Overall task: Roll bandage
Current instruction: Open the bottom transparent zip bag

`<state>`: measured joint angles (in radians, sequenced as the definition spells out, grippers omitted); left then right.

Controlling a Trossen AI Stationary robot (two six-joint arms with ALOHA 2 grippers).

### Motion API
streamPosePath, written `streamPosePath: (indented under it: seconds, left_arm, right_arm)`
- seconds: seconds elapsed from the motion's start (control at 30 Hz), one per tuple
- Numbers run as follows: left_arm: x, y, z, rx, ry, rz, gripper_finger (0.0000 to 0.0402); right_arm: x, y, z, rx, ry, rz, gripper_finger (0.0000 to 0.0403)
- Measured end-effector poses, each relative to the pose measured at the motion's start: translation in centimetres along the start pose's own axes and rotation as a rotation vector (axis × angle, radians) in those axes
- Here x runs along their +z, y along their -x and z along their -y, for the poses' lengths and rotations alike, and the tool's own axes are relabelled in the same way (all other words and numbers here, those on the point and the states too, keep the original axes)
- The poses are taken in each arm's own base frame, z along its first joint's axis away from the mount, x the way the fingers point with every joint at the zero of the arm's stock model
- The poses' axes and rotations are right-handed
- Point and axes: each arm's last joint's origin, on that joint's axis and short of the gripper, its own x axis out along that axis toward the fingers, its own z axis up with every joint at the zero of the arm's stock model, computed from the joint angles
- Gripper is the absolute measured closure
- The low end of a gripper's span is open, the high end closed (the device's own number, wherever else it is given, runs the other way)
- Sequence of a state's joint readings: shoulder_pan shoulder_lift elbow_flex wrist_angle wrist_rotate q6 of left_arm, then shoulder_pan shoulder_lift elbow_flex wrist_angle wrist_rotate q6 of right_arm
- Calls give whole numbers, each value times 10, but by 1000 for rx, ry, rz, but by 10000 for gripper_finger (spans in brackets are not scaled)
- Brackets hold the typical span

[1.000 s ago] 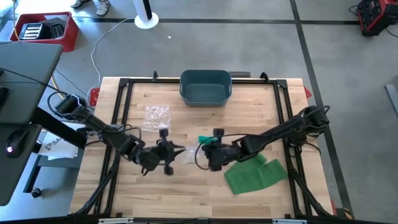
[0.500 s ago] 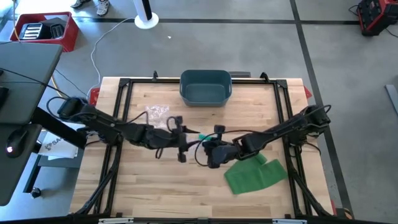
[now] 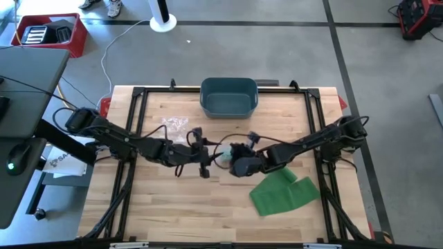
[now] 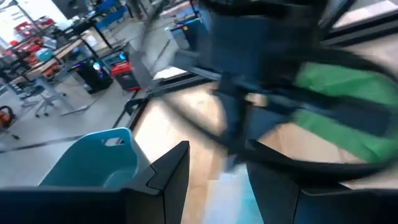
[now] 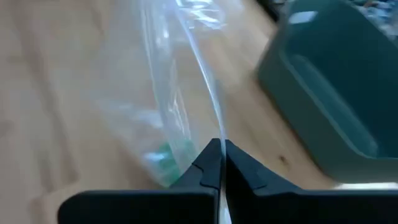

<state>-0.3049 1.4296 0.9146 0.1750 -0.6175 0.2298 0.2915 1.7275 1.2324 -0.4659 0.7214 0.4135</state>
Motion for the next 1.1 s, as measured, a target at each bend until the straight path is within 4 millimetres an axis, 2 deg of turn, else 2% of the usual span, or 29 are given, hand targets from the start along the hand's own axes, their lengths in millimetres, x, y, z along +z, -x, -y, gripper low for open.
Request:
streamPosePath:
  seconds: [0.17, 0.37, 0.57, 0.73, 0.9, 1.1]
  left_arm:
    - [-10, -7, -3, 3, -21, -71, 249]
    - [-18, -14, -5, 16, -15, -116, 249]
    - [-28, -13, -3, -7, -101, -208, 249]
    - [-34, -11, -2, -29, -76, -260, 250]
    - [-34, -11, -2, -15, -59, -264, 250]
    - [-18, -11, -8, 47, -49, -246, 250]
  right_arm:
    - [7, 0, -3, 34, 19, 55, 403]
    - [15, 3, -12, 213, 141, 110, 403]
    - [15, 2, -11, 211, 236, 113, 403]
    - [13, -1, -6, 116, 292, 100, 403]
    - [14, -2, -3, 34, 484, 116, 403]
    - [21, 0, 1, -188, 694, 147, 403]
